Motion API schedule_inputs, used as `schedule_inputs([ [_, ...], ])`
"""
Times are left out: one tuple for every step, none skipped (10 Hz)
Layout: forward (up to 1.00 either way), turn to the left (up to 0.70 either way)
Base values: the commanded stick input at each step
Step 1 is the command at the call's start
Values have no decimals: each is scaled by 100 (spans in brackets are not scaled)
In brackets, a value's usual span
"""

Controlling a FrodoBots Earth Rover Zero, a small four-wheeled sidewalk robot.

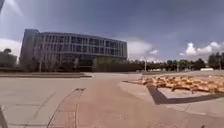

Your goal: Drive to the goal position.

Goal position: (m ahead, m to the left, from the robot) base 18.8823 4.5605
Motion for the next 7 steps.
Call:
schedule_inputs([
  [70, 0],
  [70, -11],
  [70, -35],
  [70, -35],
  [70, -32],
  [70, -7],
  [70, 0],
])
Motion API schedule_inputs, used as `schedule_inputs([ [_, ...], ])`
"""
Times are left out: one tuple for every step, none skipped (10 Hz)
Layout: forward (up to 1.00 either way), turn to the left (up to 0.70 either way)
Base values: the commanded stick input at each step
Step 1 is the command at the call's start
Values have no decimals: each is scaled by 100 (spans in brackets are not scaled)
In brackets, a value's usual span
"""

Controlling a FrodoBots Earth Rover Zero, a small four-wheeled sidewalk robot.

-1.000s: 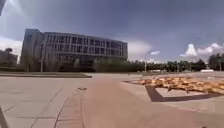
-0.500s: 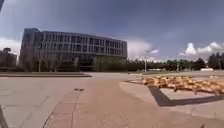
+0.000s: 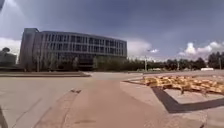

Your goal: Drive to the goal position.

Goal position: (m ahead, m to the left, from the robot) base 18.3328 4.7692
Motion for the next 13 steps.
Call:
schedule_inputs([
  [70, 0],
  [70, 0],
  [70, 0],
  [70, 0],
  [70, 0],
  [70, 0],
  [70, 0],
  [70, 0],
  [70, 0],
  [70, 0],
  [70, 0],
  [70, 0],
  [70, 0],
])
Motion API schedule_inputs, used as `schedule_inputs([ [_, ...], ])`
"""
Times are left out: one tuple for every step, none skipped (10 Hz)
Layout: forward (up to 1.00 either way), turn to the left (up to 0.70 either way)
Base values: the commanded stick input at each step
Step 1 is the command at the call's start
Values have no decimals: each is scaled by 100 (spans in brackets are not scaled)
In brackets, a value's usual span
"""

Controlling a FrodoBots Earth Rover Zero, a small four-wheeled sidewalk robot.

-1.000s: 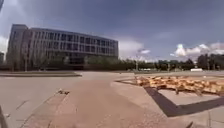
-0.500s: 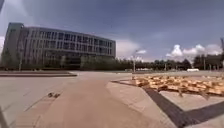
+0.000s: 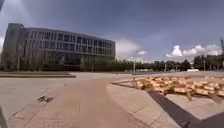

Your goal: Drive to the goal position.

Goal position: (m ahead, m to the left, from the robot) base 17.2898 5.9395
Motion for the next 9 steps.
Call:
schedule_inputs([
  [70, 23],
  [70, 35],
  [70, 25],
  [70, 5],
  [70, 0],
  [70, 0],
  [70, 0],
  [70, 0],
  [70, 0],
])
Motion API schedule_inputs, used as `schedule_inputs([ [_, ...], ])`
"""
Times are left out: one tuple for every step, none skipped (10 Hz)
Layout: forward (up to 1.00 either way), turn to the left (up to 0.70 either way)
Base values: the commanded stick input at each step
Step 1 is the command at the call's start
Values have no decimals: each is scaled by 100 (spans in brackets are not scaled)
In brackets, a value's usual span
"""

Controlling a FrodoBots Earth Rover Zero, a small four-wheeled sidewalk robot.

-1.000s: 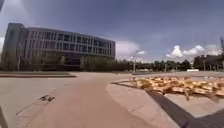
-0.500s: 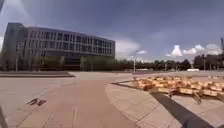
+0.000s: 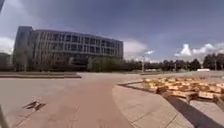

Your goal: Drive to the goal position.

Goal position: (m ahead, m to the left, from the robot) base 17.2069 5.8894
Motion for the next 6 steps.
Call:
schedule_inputs([
  [70, 0],
  [70, 0],
  [70, 0],
  [70, 0],
  [70, 0],
  [70, 0],
])
